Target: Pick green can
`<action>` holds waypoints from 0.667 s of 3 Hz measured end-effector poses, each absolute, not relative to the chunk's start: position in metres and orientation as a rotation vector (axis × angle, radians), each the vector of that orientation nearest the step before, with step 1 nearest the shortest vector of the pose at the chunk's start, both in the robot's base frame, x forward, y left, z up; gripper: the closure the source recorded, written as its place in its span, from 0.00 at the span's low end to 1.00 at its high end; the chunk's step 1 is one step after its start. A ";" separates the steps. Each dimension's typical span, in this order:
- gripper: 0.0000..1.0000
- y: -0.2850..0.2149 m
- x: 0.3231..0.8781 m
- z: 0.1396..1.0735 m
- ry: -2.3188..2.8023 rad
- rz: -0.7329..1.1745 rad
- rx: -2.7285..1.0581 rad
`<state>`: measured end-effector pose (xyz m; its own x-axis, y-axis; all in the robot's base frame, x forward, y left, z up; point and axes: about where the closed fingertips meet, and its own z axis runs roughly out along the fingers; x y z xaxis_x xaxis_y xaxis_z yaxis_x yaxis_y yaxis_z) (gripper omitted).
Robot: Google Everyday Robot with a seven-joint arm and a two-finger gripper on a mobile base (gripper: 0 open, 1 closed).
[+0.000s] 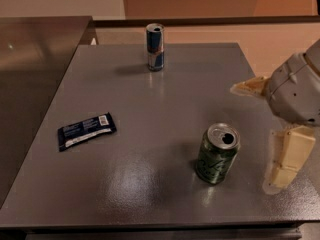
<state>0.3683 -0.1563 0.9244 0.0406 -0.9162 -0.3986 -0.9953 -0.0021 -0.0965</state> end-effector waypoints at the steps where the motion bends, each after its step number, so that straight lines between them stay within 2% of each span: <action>1: 0.00 -0.140 0.355 0.905 1.885 0.383 -1.992; 2: 0.00 -0.126 0.350 0.896 1.852 0.419 -1.986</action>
Offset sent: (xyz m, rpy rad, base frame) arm -0.0231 0.0446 -0.0416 0.1240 0.0306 0.0719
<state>0.3503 -0.1261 0.8958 0.0811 -0.8784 -0.4709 -0.9956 -0.0492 -0.0797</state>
